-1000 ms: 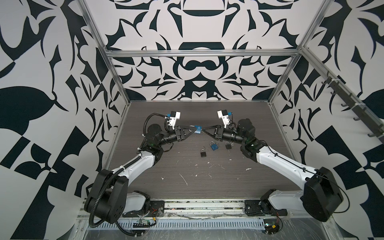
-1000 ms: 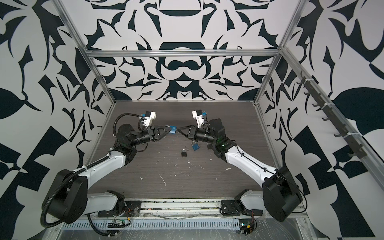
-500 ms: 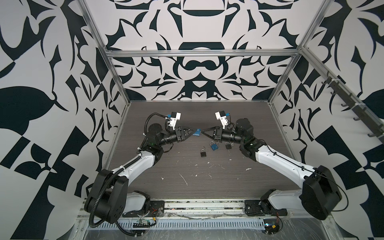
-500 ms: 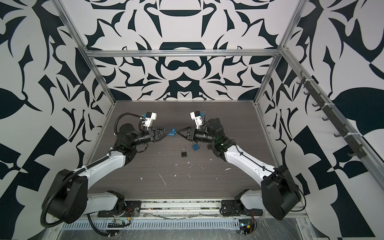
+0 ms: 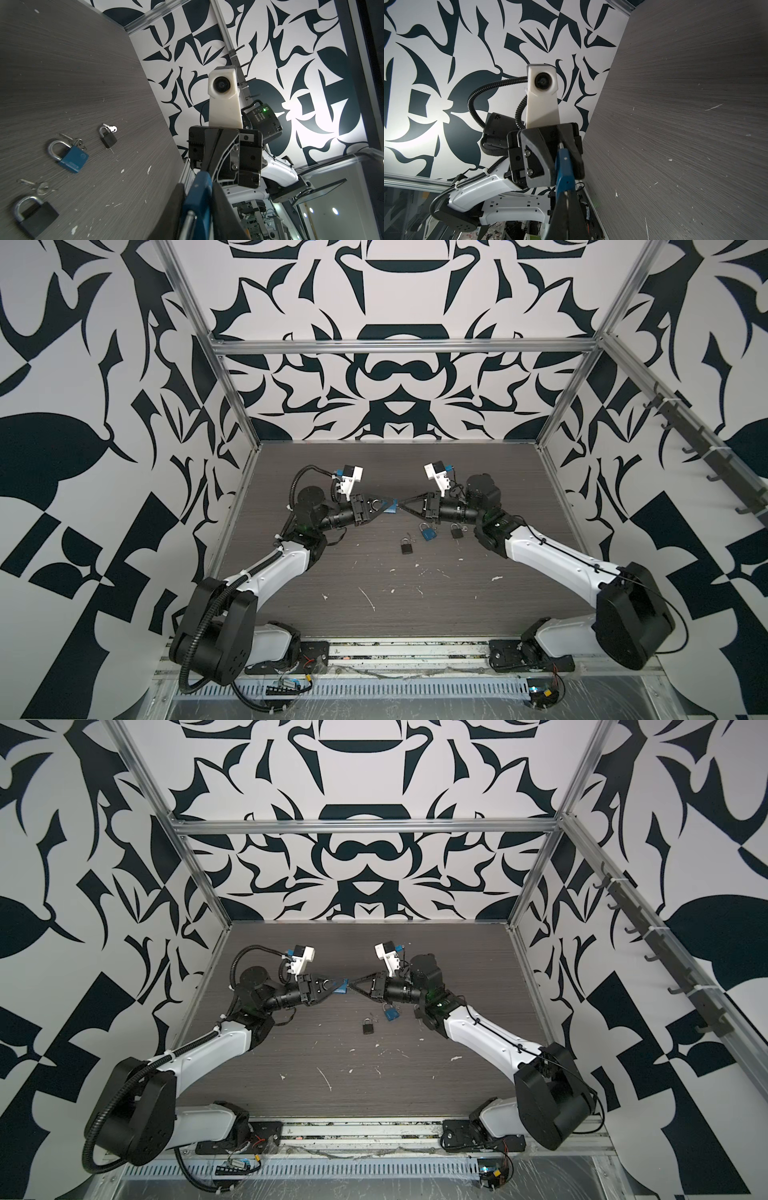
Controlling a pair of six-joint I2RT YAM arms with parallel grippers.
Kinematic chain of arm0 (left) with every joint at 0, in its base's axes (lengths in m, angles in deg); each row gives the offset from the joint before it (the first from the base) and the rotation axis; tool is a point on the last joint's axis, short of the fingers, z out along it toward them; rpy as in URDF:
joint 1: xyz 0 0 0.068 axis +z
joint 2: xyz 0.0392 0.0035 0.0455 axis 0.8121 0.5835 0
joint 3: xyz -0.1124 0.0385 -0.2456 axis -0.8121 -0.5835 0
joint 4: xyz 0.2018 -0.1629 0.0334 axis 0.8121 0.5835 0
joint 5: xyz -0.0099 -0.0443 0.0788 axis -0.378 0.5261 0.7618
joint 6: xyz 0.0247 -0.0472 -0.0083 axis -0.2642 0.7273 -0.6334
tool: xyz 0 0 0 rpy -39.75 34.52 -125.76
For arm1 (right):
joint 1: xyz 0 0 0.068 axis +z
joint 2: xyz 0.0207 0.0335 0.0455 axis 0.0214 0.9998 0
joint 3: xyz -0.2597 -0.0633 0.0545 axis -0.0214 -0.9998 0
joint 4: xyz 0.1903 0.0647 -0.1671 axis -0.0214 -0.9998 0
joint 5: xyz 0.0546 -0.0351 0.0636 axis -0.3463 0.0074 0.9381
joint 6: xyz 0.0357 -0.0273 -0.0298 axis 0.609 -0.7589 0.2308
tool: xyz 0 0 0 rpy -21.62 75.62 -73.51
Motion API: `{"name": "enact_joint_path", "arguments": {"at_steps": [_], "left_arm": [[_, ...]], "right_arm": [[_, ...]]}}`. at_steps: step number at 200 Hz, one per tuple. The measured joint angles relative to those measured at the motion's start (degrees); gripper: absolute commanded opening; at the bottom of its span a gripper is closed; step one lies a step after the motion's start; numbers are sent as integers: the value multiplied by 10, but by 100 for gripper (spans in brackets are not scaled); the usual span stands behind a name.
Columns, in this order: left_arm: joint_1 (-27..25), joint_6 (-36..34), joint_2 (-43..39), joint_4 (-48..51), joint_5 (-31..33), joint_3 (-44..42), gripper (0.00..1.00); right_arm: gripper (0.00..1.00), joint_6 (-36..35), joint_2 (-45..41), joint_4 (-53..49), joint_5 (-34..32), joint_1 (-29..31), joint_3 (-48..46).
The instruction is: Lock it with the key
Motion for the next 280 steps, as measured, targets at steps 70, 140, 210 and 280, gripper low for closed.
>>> {"name": "enact_joint_path", "arguments": {"at_steps": [70, 140, 210, 280], "left_arm": [[1, 12, 2, -19, 16, 1, 0], [-20, -24, -79, 49, 50, -13, 0], [-21, -9, -71, 31, 49, -13, 0], [-2, 13, -65, 12, 116, -19, 0]], "right_arm": [[0, 53, 18, 98, 5, -8, -25], [0, 76, -36, 140, 16, -9, -73], [0, 74, -43, 130, 0, -3, -73], [0, 88, 19, 199, -113, 50, -53]]}}
